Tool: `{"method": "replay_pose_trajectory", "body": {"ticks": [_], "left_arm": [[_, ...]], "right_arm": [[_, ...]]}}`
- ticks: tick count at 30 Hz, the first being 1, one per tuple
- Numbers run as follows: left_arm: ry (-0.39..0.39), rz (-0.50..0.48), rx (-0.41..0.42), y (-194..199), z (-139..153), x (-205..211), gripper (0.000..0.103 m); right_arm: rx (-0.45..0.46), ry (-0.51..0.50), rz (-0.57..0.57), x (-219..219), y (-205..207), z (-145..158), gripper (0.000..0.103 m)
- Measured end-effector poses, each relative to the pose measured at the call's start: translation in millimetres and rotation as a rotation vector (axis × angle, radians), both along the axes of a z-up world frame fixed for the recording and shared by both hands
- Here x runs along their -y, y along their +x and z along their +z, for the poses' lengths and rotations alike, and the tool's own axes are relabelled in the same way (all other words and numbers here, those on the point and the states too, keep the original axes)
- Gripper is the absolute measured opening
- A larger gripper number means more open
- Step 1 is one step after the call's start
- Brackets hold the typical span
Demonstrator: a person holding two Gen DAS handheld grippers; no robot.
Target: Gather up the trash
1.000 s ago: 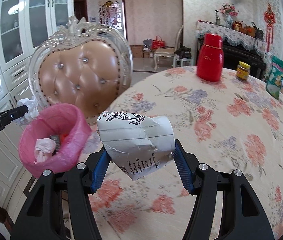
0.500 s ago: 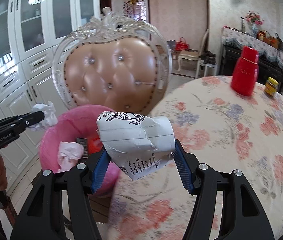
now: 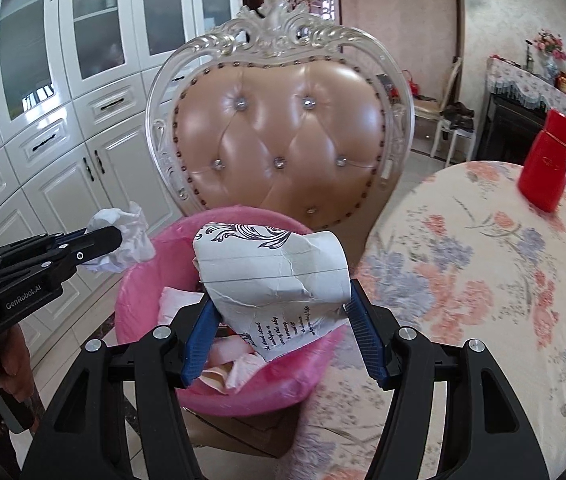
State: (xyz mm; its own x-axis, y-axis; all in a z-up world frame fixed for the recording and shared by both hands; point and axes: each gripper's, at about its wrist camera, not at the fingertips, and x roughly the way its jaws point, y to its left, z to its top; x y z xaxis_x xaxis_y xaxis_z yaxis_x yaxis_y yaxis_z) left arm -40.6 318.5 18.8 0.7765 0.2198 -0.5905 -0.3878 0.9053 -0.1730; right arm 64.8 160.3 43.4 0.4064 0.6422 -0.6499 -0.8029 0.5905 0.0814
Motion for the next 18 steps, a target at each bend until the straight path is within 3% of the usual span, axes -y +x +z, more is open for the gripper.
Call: {"method": "replay_pose_trajectory", "body": {"ticks": [4,8,10,11,18], "left_arm": [[-0.005,0.003,0.000,-1,-1,-6,0.015],[-0.020,0.005,0.005,-1,-1,-12,0.023],[-0.028,0.007,0.009,0,0,-14,0.046],[-0.030,0.006,0.010,-1,0,-15,0.049],[-0.028,-0.001,0.011,0,1,-11,0.049]], "right_arm": [[-0.015,0.001,0.021,-11,0,-4,0.061],[-0.012,0.001,0.034,-19,0,-6,0.063],[-0.014,0.000,0.031,-20,2,-7,0.065],[-0.013,-0.001,0.030,-20,2,-7,0.069],[0.000,-0.005,0.010,-15,5,-10,0.072]]}}
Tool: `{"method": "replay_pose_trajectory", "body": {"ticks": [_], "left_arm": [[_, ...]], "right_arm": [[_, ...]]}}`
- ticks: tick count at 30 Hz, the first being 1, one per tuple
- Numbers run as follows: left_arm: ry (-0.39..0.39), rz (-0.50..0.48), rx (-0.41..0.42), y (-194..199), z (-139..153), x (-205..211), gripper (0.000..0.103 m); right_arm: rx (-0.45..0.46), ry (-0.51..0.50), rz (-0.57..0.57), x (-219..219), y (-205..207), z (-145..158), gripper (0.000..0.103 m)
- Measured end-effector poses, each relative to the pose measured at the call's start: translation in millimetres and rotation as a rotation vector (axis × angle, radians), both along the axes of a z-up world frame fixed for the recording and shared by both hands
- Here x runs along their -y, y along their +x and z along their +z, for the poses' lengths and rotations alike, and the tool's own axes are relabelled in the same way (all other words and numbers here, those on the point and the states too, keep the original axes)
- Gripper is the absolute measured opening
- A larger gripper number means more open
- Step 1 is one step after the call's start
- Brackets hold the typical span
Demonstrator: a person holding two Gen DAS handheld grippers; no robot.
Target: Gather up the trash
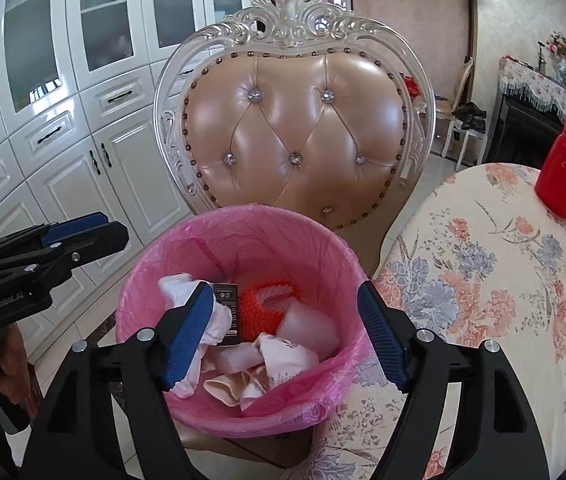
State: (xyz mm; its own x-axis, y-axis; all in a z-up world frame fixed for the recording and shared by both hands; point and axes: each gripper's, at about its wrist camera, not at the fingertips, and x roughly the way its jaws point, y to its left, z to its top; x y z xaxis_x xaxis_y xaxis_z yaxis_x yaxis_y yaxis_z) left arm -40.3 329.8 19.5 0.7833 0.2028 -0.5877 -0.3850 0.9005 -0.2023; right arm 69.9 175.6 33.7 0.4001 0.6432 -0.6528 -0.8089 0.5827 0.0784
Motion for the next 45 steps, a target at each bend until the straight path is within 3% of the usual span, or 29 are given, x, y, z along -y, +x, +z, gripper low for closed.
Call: {"method": "replay_pose_trajectory", "body": {"ticks": [3,6,10,12,24,45], "left_arm": [[0.001,0.007,0.001,-4,1,3,0.050],[0.013,0.018,-0.013,-9,-1,12,0.066],[0.015,0.020,-0.036,-16,-6,25,0.074],[0.022,0.019,-0.052,-22,-9,36,0.075],[0.066,0.054,-0.069,-52,-15,72,0.075],[0.064,0.084,-0.084,-54,-18,56,0.075]], "right_arm": [[0.016,-0.002,-0.045,10,1,-1,0.076],[0.025,0.002,-0.075,23,-1,-2,0.077],[0.040,0.005,-0.119,42,-9,-6,0.081],[0.045,0.008,-0.137,50,-14,-8,0.085],[0.059,0.056,-0.134,78,-45,-14,0.085],[0.049,0.043,-0.058,53,-47,-11,0.085]]}}
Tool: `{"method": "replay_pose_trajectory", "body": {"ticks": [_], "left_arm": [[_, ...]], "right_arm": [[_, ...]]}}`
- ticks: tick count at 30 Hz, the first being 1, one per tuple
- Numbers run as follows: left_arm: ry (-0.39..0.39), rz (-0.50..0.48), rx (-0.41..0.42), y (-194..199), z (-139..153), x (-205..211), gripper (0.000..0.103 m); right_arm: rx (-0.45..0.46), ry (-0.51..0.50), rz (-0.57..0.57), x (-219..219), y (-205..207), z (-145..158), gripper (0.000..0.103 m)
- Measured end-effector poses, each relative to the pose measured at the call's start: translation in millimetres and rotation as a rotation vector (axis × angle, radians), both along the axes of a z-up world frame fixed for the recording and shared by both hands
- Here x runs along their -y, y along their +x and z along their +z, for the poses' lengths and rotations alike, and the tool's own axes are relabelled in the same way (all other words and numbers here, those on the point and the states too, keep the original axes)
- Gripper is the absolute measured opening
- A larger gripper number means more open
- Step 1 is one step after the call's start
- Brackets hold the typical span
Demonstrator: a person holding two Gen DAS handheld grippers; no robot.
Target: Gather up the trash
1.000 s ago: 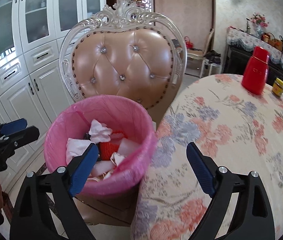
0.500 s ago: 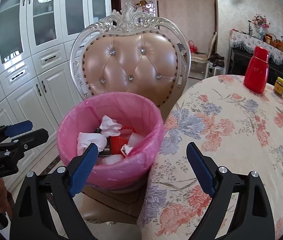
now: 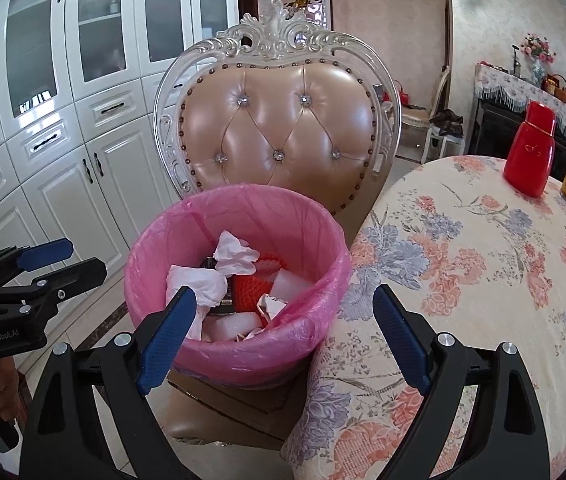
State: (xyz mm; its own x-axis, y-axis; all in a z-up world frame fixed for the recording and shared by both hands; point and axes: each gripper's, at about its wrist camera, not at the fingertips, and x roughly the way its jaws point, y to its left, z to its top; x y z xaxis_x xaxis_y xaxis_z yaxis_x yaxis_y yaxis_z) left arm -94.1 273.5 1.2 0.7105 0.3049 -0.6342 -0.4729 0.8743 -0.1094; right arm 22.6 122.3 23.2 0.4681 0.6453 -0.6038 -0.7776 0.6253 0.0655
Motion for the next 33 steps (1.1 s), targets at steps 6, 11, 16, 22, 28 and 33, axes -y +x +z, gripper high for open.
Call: {"method": "replay_pose_trajectory", "body": {"ticks": [6,11,16,22,28,33], "left_arm": [[0.004,-0.006,0.000,0.7,-0.6,-0.9,0.075],[0.004,-0.011,-0.004,1.0,-0.4,-1.3,0.075],[0.006,-0.011,-0.010,1.7,-1.1,-2.5,0.076],[0.011,-0.017,-0.012,2.5,-0.2,-1.6,0.076],[0.011,-0.018,-0.012,2.6,0.0,-1.4,0.076],[0.010,-0.020,-0.010,2.9,-0.2,-1.8,0.076]], "right_arm": [[-0.001,-0.004,0.008,-2.6,-0.3,-0.7,0.085],[-0.001,-0.016,0.019,-6.8,0.1,-3.2,0.085],[-0.002,-0.019,0.027,-8.8,-0.2,-3.4,0.085],[-0.002,-0.019,0.028,-9.0,-0.2,-3.1,0.085],[-0.002,-0.020,0.025,-8.5,1.1,-1.6,0.085],[-0.002,-0.020,0.026,-8.2,1.6,-1.4,0.085]]}}
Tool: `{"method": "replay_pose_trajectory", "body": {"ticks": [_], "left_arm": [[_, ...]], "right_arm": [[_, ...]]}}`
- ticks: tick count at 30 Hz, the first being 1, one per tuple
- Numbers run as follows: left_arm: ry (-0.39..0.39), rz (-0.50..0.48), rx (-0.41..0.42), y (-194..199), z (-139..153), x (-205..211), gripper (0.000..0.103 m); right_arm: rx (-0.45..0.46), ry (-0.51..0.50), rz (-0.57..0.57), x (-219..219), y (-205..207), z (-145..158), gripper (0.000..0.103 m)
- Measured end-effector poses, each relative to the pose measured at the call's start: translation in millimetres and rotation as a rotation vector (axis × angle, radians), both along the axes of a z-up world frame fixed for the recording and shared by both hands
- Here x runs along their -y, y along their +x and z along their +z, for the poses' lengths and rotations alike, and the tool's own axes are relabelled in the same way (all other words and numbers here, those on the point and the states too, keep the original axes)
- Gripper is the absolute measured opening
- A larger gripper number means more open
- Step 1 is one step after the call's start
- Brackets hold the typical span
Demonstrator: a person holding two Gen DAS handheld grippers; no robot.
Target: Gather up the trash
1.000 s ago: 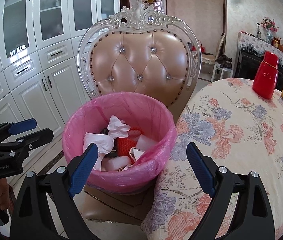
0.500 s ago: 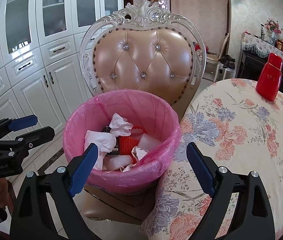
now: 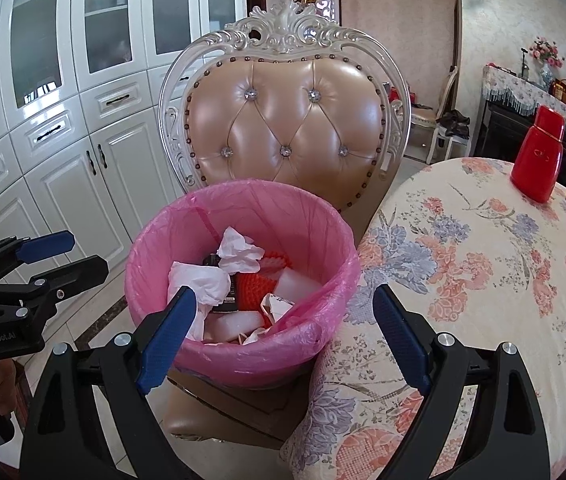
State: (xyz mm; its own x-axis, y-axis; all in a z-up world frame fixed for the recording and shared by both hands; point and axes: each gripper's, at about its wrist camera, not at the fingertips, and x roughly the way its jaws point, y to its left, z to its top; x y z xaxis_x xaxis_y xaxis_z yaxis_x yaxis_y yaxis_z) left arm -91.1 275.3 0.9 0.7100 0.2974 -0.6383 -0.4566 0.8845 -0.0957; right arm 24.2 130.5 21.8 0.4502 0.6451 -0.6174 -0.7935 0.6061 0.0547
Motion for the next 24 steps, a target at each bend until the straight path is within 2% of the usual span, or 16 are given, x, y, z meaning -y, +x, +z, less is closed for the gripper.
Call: {"method": "replay_pose_trajectory", "body": {"ticks": [24], "left_arm": [[0.002,-0.004,0.002,0.1,-0.1,-1.6,0.076]], "right_arm": [[-0.004,-0.007,-0.002,0.9,1.1,-3.3,0.085]]}}
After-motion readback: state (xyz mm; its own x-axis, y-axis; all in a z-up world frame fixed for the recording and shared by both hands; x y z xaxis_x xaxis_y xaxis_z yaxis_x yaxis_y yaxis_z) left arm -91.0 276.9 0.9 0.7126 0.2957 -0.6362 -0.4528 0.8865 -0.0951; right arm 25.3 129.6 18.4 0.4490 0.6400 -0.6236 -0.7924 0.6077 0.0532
